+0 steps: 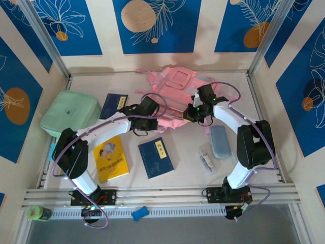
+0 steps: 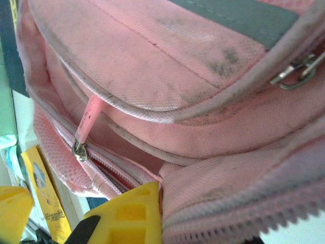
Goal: Pack the student bag
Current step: Unzip the student bag at the top-center of the table.
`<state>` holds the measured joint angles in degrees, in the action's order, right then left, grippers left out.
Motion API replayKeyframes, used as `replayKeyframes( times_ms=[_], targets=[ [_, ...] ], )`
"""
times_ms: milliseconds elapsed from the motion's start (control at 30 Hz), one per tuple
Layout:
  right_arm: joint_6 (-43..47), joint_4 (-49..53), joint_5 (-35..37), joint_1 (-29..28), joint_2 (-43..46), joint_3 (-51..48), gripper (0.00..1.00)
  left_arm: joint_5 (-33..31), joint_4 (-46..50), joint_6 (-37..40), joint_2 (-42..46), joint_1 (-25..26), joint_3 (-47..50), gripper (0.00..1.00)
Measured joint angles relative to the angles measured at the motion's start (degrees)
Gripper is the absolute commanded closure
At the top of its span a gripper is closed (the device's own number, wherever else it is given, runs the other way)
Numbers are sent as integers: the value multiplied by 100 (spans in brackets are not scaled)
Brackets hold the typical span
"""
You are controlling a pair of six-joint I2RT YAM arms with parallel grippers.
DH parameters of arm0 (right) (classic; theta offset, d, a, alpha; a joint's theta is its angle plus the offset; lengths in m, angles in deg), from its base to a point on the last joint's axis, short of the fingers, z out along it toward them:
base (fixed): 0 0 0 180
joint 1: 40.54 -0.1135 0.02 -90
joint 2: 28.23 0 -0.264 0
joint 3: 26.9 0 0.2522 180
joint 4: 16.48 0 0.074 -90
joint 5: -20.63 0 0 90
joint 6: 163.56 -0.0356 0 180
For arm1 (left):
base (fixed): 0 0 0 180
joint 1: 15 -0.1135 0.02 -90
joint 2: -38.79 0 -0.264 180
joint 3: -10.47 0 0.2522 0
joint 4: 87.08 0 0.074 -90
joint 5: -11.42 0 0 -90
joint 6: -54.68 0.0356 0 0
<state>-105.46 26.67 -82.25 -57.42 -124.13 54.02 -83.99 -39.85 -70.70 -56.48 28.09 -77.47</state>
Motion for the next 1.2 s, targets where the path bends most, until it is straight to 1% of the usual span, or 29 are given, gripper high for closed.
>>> replayKeyframes(
  times_ms=[133, 233, 333, 467, 600, 833, 933, 1000, 1200],
  targets=[
    [28, -50, 46, -216, 175, -85, 100, 74, -116, 271, -254, 195, -813, 67],
    [39, -122, 48, -269, 358, -240, 100, 149, -146, 584, -595, 232, -1320, 58],
    [20, -175, 39, -273, 435, -363, 100, 177, -33, 979, -1023, 232, -1797, 55],
    [-44, -236, 48, -271, 435, -466, 100, 177, 363, 1460, -1672, 232, -2494, 55],
    [-85, -267, 48, -278, 435, -472, 100, 177, 756, 1766, -2118, 232, -2946, 55],
    [-138, -275, 46, -278, 435, -472, 100, 177, 1279, 1921, -2455, 229, -3296, 56],
    [-166, -275, 68, -284, 433, -472, 100, 199, 1558, 1921, -2677, 229, -3641, 57],
    [-177, -275, 85, -284, 433, -472, 100, 205, 1705, 1921, -2859, 223, -3895, 59],
    [-168, -275, 101, -358, 428, -470, 100, 264, 1902, 1891, -3202, 214, -4188, 72]
  ],
)
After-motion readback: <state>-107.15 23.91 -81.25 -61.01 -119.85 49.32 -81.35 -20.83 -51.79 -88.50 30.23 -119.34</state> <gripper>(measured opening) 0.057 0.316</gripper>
